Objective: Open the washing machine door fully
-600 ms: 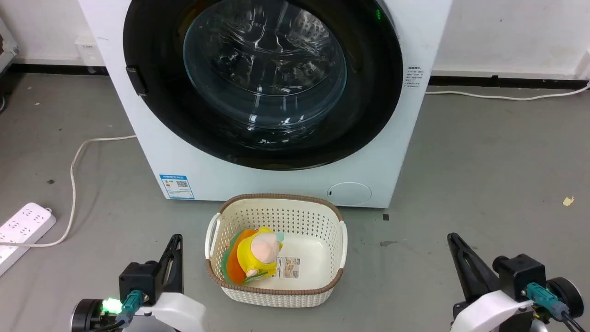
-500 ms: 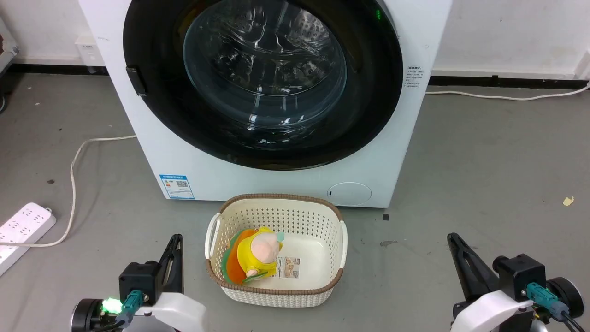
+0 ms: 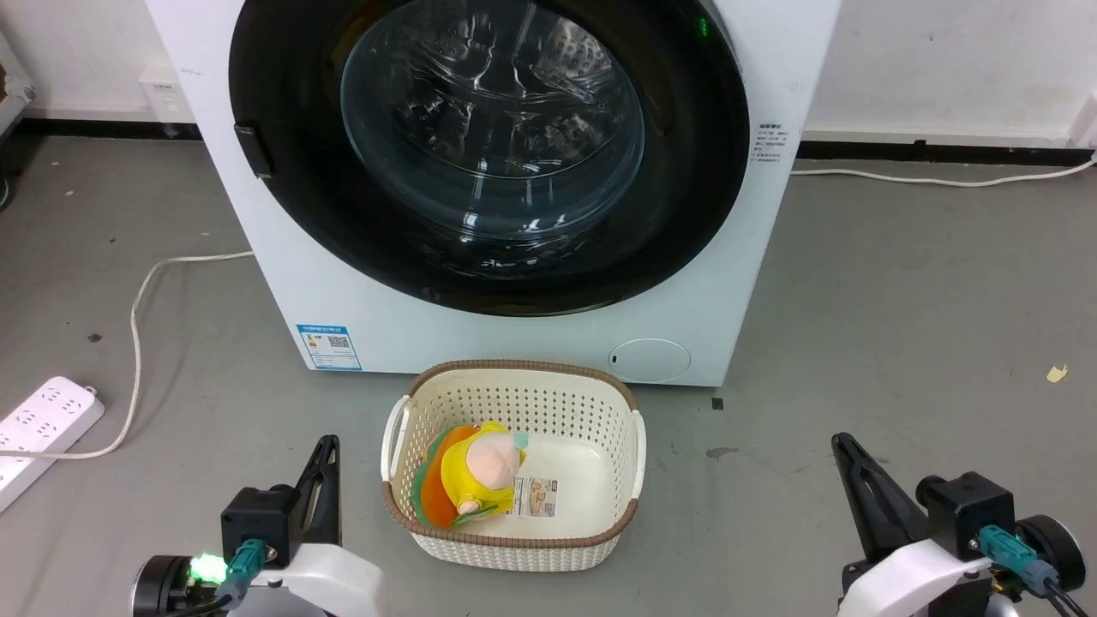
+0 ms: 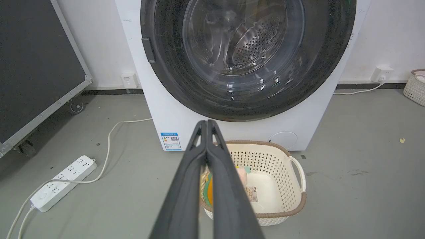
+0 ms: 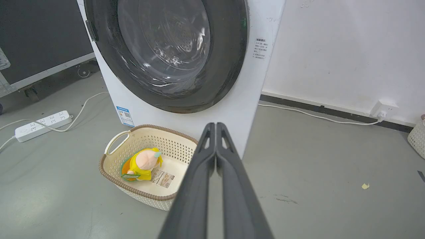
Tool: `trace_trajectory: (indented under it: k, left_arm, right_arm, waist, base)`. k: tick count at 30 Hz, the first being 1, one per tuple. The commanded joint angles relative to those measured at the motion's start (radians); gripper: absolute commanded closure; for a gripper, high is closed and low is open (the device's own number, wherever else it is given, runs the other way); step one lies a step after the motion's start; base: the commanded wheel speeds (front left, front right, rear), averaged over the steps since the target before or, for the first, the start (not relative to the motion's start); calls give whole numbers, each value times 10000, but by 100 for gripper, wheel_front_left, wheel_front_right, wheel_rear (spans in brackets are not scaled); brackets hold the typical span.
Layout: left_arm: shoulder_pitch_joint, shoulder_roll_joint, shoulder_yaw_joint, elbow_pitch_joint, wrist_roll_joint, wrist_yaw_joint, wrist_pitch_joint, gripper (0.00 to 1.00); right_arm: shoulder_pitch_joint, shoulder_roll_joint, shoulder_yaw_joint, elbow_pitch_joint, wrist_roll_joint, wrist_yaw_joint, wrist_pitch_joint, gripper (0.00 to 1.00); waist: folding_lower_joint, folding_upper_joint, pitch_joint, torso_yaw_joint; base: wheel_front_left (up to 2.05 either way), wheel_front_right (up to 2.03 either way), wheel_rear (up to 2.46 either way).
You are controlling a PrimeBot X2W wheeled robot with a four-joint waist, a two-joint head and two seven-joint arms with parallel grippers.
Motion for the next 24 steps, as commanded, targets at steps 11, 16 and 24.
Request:
trace_trajectory:
  k: [11, 16, 24]
  left_arm:
    - [-150, 14, -3, -39, 30, 28, 3, 100]
    - [5, 0, -2, 0, -2, -2, -1, 0]
    - [5, 1, -13, 15, -13, 16, -99, 0]
  right_arm:
    - [-139, 53, -11, -49, -76, -9, 5, 100]
    - [4, -2, -2, 2, 5, 0, -1, 0]
    - [-17, 0, 16, 34, 64, 0, -101, 0]
  waist:
    - [0, 0, 0, 0]
    - [0, 0, 0, 0]
    - [0, 0, 7, -4]
  base:
    - [0, 0, 0]
    - [0, 0, 0]
    - [0, 0, 0]
